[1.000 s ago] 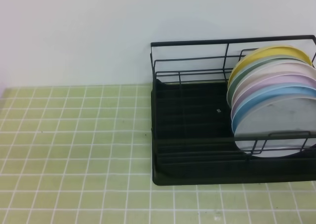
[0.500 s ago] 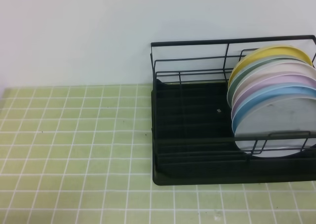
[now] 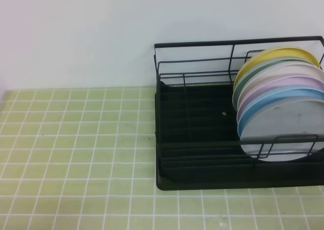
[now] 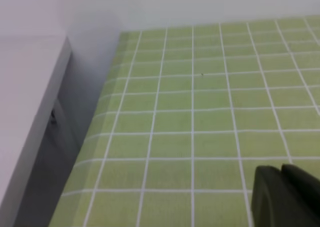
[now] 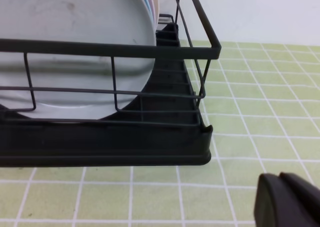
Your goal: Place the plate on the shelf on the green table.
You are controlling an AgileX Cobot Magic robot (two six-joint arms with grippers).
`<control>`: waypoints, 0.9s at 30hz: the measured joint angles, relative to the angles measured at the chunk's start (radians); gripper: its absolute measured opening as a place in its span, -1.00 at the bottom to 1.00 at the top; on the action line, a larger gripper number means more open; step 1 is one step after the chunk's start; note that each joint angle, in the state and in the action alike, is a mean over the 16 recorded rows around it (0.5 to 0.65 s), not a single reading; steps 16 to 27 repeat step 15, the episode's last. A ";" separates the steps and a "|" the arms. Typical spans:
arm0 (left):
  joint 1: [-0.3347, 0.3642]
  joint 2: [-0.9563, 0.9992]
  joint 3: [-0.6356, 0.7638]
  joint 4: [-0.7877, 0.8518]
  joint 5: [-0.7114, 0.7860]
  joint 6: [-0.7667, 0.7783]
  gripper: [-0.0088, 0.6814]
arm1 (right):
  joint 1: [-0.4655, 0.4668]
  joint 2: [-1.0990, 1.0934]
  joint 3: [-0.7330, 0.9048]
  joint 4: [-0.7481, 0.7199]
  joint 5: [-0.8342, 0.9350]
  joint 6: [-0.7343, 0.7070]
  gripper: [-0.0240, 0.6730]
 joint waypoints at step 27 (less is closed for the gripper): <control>-0.046 -0.056 0.000 0.000 0.027 0.017 -0.98 | 0.000 -0.001 -0.001 0.000 -0.001 0.000 -0.94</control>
